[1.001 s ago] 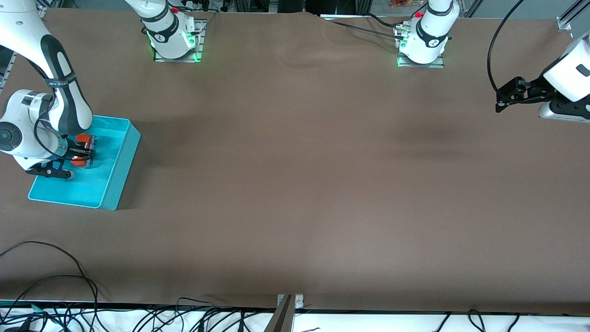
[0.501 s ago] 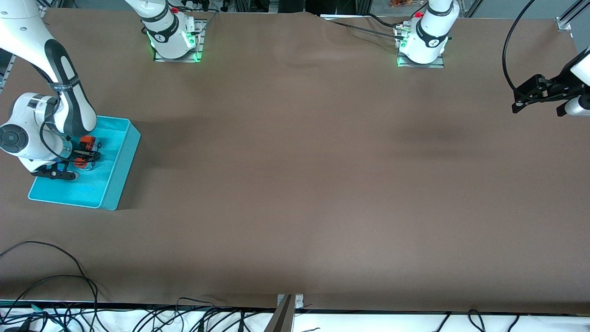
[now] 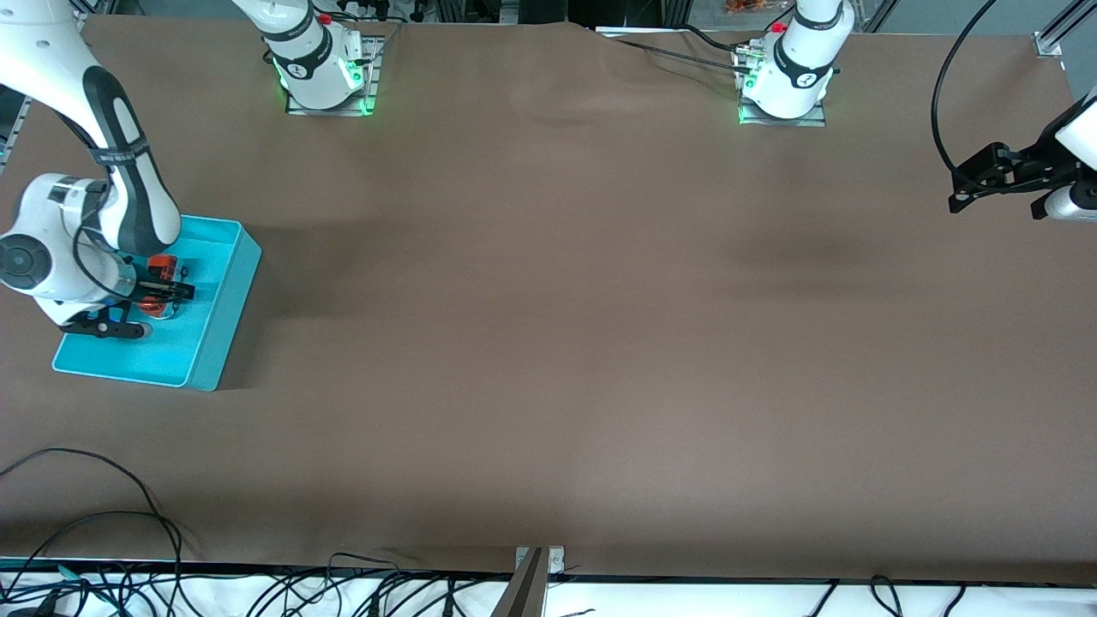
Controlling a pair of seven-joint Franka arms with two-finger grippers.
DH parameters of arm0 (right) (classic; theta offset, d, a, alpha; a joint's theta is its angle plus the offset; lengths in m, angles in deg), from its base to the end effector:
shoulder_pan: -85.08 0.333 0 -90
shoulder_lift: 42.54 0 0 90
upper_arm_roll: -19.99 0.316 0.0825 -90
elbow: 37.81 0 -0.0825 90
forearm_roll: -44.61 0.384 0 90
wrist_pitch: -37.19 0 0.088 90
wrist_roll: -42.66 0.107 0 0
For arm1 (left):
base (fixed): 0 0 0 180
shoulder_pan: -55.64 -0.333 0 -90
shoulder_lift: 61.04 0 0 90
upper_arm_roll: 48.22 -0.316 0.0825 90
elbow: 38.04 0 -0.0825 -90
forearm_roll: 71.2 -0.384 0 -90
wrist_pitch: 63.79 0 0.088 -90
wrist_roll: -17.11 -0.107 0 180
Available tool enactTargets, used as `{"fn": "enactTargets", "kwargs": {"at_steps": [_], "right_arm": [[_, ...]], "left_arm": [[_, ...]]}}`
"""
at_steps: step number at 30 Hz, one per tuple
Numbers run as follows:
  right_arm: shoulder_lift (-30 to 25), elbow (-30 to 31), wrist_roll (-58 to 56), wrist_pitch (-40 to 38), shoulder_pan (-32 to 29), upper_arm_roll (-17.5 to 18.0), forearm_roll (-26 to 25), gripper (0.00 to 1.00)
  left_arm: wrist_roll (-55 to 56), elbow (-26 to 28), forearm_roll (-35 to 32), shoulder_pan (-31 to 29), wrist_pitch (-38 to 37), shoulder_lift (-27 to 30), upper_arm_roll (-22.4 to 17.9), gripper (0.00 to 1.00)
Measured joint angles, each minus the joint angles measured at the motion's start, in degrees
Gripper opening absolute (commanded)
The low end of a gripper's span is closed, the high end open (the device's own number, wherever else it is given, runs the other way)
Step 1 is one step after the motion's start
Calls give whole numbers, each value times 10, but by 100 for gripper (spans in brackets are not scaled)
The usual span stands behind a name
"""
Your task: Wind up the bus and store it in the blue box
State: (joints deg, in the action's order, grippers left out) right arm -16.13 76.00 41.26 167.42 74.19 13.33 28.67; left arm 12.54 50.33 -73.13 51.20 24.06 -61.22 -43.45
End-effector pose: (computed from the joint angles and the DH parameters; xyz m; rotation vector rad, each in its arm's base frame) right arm 0.5635 -0.1841 0.2191 2.9069 -0.1093 -0.3115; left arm 0.5520 0.0006 0.6329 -3.1058 0.1312 0.0209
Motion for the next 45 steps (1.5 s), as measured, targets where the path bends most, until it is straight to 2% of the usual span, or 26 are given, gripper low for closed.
{"fn": "enactTargets", "kwargs": {"at_steps": [9,17,26,32,40,45], "right_arm": [[-65,-32,-1,-103,1,21,0,100],[-113,-38,0,-145,3,38,7,100],[-190,-48,-1,-217,11,39,92,100],[-230,-85,-1,-305,20,39,132,100],[-239,-166,0,-402,59,30,163,100],[-239,-197,25,-430,80,29,189,100]], "left_arm": [[0,0,0,1,0,-3,0,100],[0,-1,0,1,0,-4,0,100],[0,-3,0,1,0,-4,0,100],[0,-3,0,1,0,-4,0,100],[0,-3,0,1,0,-4,0,100],[0,-3,0,1,0,-4,0,100]]}}
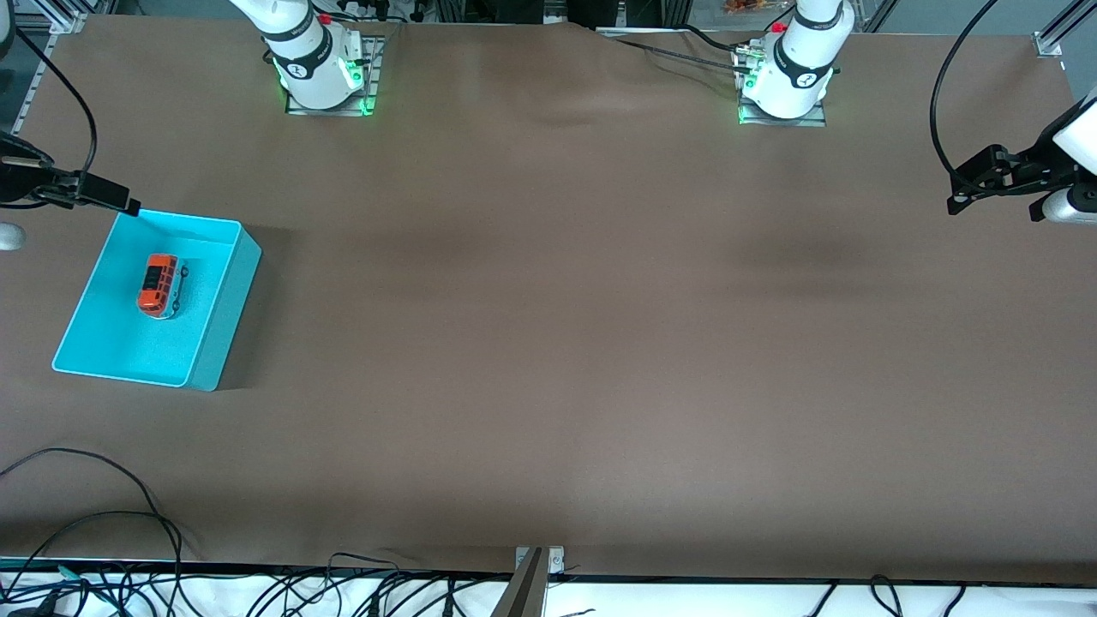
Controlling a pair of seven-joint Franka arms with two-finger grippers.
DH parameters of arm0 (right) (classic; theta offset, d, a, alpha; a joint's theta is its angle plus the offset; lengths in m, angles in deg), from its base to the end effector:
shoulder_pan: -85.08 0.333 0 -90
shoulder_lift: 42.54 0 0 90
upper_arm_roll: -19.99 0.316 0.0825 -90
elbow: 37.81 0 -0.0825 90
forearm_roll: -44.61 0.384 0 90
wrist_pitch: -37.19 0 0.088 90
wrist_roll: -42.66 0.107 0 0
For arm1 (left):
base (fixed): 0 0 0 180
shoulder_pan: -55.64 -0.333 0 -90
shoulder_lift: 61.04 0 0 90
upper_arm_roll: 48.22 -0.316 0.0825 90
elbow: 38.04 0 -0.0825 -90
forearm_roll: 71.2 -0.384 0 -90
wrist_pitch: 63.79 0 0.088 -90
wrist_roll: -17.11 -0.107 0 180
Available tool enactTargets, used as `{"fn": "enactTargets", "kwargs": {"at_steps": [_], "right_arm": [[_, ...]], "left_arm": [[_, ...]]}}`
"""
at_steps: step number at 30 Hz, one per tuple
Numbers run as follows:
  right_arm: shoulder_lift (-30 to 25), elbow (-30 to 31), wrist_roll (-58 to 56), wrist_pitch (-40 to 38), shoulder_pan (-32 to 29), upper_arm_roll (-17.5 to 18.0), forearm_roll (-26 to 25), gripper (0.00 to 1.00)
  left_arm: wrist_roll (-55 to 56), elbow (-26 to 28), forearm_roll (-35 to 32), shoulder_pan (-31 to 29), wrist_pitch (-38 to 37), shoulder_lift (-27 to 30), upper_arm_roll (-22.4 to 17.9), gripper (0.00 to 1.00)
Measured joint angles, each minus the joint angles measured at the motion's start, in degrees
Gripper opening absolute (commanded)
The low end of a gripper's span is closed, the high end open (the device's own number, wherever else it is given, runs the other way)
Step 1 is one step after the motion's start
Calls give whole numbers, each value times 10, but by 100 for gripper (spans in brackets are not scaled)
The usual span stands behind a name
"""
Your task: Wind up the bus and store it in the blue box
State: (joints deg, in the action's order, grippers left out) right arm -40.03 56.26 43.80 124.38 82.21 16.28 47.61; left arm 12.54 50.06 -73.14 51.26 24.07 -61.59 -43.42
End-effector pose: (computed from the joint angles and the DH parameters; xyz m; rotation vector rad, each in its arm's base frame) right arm 0.5536 -0.0573 0.5633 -3.0672 0.2099 0.2484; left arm 0.5540 -0.0001 0.6316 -3.1061 0.1337 0.0232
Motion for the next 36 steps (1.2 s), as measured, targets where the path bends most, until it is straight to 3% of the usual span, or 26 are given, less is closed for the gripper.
{"fn": "enactTargets", "kwargs": {"at_steps": [14,36], "right_arm": [[14,-16,100,9,17,70,14,100],[23,-16,89,16,16,69,8,100]], "left_arm": [[0,0,0,0,0,0,0,100],[0,0,0,0,0,0,0,100]]}}
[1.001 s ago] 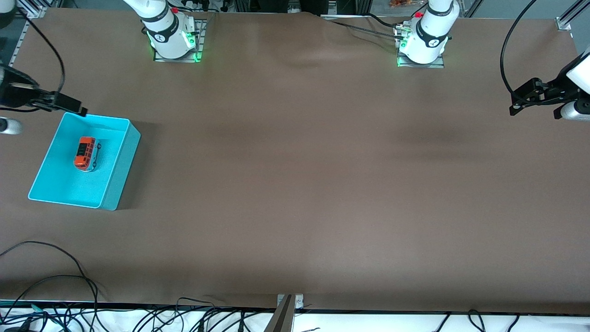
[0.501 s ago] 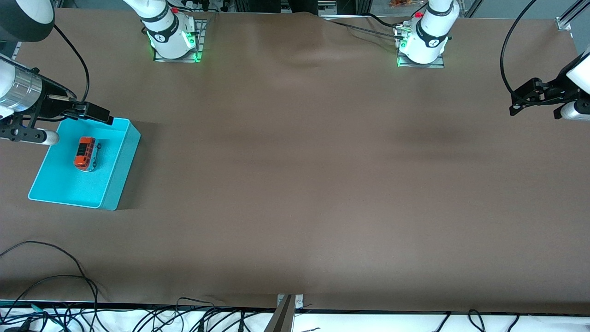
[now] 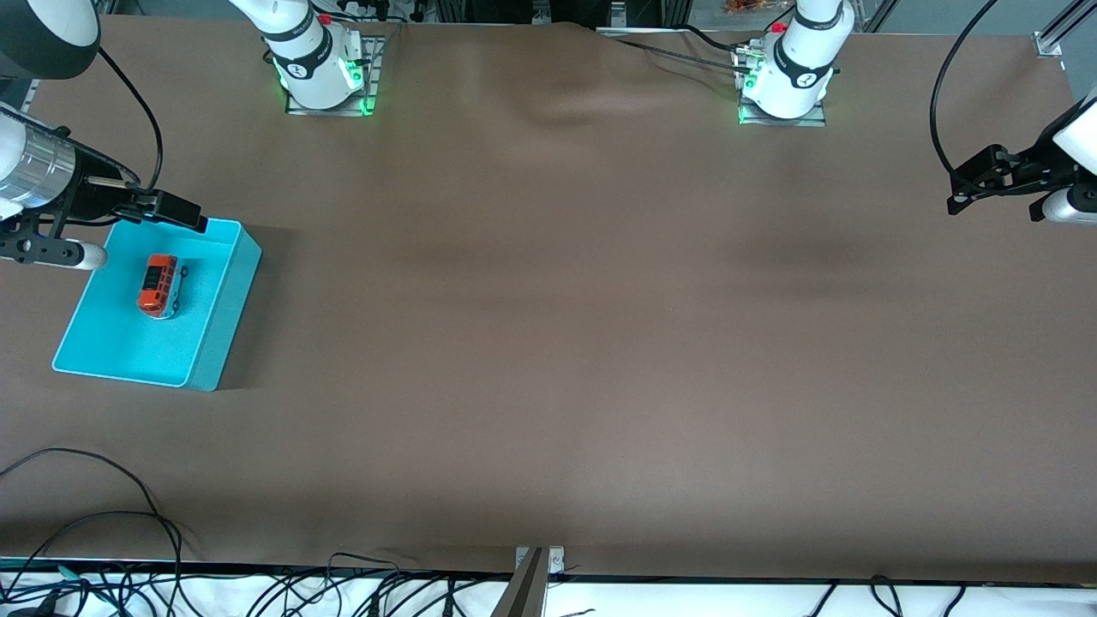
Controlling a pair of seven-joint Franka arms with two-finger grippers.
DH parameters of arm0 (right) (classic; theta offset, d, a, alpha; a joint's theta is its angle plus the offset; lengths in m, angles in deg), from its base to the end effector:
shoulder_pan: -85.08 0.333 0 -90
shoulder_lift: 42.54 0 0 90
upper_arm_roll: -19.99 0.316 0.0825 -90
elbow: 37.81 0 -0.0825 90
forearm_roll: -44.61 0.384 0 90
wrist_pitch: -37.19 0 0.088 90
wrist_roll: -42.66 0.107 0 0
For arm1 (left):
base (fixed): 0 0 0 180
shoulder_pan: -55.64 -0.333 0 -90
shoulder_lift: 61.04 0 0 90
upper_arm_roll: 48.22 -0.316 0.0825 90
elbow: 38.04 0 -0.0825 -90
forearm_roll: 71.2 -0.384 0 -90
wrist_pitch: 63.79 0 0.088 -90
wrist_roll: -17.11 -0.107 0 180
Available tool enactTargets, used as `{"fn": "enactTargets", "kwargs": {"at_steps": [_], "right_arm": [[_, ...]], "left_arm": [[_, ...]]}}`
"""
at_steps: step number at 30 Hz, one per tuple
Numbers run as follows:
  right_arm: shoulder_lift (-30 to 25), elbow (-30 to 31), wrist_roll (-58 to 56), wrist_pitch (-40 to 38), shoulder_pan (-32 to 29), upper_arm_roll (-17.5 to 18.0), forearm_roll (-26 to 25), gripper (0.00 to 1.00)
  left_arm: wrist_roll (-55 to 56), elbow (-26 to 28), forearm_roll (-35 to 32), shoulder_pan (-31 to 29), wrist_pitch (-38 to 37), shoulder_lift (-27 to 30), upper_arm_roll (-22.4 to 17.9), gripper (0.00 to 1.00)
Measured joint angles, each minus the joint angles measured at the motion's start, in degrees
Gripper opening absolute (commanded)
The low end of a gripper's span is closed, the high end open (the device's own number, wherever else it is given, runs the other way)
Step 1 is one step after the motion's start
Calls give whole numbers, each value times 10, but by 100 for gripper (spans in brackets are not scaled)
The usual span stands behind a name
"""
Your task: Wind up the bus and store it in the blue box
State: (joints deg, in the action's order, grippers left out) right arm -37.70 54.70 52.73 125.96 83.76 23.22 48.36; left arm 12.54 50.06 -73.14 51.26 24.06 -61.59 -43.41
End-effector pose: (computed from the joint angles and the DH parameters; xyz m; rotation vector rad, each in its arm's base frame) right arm 0.5708 0.0250 0.5550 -3.0699 0.2241 0.2408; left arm 0.5540 -0.0002 0.6316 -3.1061 0.1340 0.0235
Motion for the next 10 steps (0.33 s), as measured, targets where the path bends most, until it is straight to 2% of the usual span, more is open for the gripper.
{"fn": "enactTargets", "kwargs": {"at_steps": [10], "right_arm": [[0,0,-52,-6,-1,-3,0,100]], "left_arm": [[0,0,0,0,0,0,0,100]]}}
